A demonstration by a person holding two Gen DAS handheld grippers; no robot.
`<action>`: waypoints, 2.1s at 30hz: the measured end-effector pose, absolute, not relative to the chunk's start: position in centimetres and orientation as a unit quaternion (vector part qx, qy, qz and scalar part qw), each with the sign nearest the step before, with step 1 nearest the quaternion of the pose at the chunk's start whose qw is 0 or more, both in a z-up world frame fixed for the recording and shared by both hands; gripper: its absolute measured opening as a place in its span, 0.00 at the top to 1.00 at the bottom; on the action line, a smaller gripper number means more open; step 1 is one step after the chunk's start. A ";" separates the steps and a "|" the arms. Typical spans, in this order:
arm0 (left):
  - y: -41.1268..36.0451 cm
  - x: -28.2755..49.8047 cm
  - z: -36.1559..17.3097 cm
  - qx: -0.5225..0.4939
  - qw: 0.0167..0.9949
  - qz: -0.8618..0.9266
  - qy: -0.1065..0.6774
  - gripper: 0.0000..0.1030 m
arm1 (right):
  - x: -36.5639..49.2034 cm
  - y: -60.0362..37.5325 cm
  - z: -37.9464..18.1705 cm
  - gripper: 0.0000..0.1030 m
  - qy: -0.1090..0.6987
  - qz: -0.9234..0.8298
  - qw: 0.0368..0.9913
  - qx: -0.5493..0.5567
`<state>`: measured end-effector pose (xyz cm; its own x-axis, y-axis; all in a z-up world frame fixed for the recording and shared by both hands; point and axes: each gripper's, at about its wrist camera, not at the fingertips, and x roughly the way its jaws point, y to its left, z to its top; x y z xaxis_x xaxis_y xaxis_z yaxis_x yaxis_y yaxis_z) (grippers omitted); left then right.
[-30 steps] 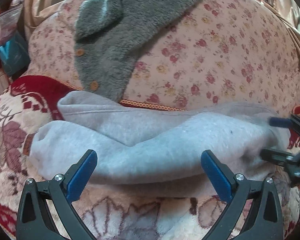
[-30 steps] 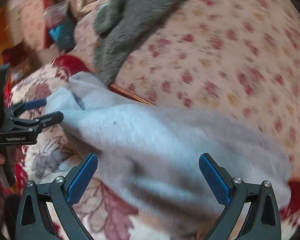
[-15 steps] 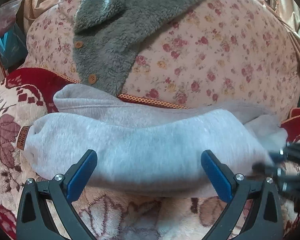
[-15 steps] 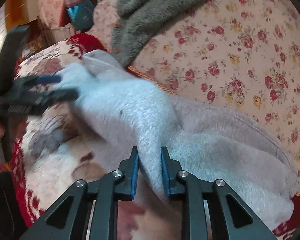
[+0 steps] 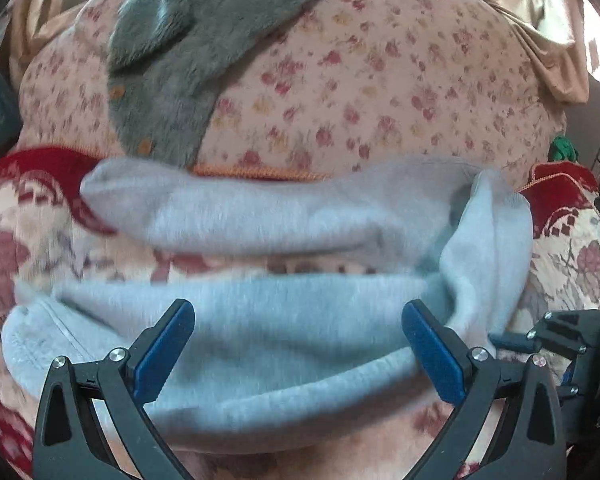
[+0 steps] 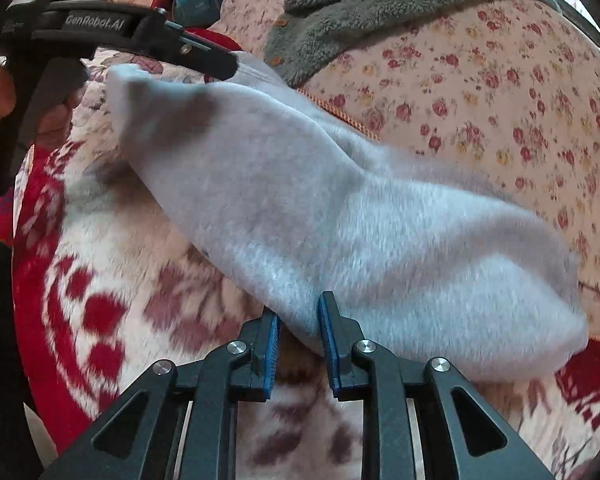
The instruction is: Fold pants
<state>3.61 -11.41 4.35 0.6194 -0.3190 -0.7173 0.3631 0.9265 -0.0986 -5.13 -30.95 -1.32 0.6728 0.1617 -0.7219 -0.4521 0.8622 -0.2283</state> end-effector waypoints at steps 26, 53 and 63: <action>-2.2 -0.4 3.0 -0.038 0.917 -0.065 0.392 0.00 | 18.2 -49.4 3.4 0.07 0.599 -0.075 0.776 0.183; 0.2 -2.0 -1.6 -0.230 0.871 -0.061 0.431 0.00 | -9.1 -54.0 2.9 0.82 0.475 0.026 0.844 0.250; -0.3 -1.5 -2.1 -0.217 0.876 -0.032 0.431 0.00 | -13.2 -58.5 0.2 0.13 0.416 0.006 0.835 0.361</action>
<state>-1.46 -0.27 -2.07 0.6270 -0.2432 -0.7401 -0.1299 0.9041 -0.4071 -13.25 -58.47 0.20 0.6534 0.3110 -0.6902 0.2897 0.7396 0.6075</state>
